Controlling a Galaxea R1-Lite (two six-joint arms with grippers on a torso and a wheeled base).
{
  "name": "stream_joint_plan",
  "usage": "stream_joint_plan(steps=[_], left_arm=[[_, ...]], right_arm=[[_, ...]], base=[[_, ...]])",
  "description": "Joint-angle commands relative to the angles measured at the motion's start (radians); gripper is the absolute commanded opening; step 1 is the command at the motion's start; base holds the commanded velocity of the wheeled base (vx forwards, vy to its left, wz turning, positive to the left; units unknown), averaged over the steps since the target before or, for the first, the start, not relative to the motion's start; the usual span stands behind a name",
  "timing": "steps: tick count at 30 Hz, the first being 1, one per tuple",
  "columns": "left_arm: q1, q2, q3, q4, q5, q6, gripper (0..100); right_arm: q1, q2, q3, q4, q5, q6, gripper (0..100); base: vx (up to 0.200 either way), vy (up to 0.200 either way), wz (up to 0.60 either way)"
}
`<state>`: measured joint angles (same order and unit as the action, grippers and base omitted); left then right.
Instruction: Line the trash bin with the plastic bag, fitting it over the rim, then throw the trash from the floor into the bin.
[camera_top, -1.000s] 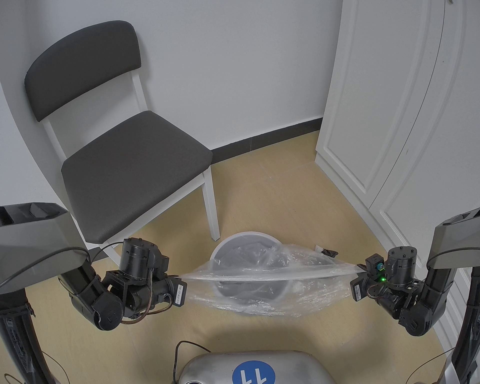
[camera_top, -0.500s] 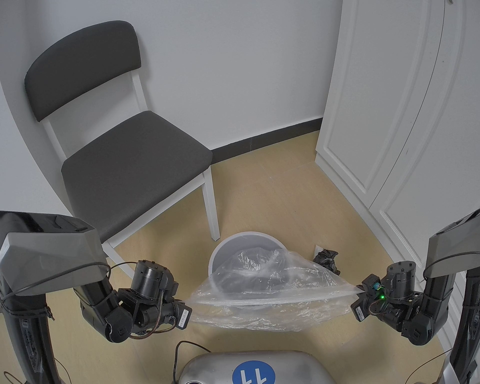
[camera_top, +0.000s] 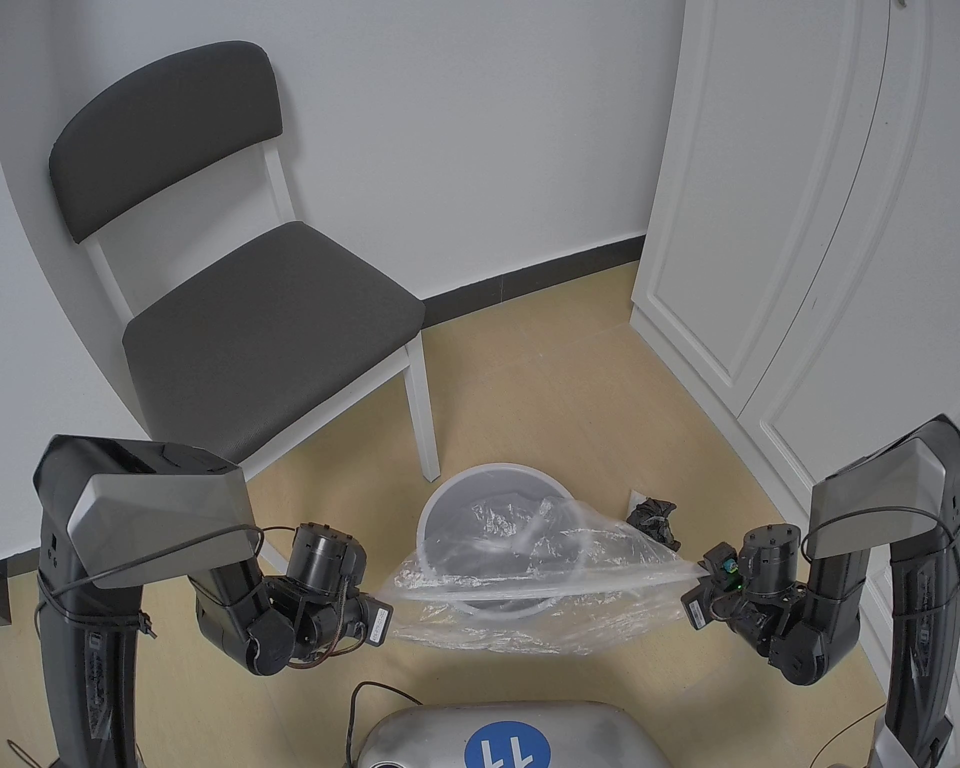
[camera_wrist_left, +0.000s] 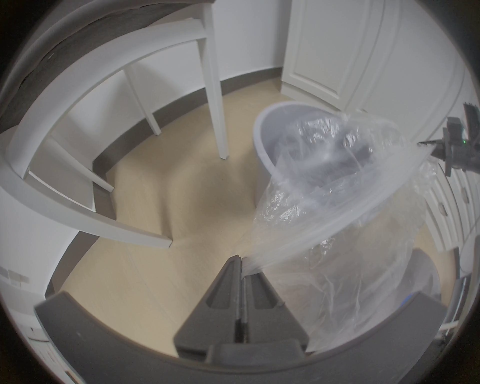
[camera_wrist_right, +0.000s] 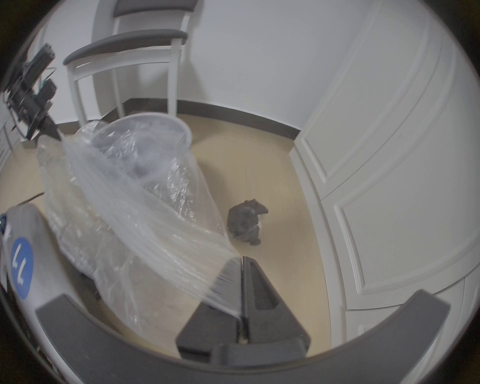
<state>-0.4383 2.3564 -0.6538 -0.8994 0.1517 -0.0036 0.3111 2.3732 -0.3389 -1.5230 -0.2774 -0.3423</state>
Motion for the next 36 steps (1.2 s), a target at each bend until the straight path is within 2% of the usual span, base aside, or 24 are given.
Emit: stream_joint_plan(steps=[1,6,9,22,36], left_arm=[[0.007,0.080,-0.066,-0.038,0.037,-0.038,0],[0.009,0.116,-0.081,-0.179,0.071,-0.056,0],[0.010,0.115,-0.061,-0.217,0.075,-0.053,0],[0.010,0.041,-0.017,-0.216,0.066,-0.044,0],[0.039,0.046,-0.038,-0.219,0.066,-0.044,0]], right_arm=[[-0.001,0.106,-0.086,-0.048,-0.037,0.025,0],[-0.003,0.115,-0.094,-0.048,-0.037,0.026,0],[0.002,0.101,-0.081,-0.048,-0.037,0.028,0],[0.005,0.084,-0.054,-0.048,-0.035,0.026,0],[-0.001,0.090,-0.089,-0.048,-0.039,0.031,0]], base=[[0.000,0.000,0.00],[0.000,0.000,0.00],[0.000,0.000,0.00],[0.000,0.000,0.00],[0.000,0.000,0.00]])
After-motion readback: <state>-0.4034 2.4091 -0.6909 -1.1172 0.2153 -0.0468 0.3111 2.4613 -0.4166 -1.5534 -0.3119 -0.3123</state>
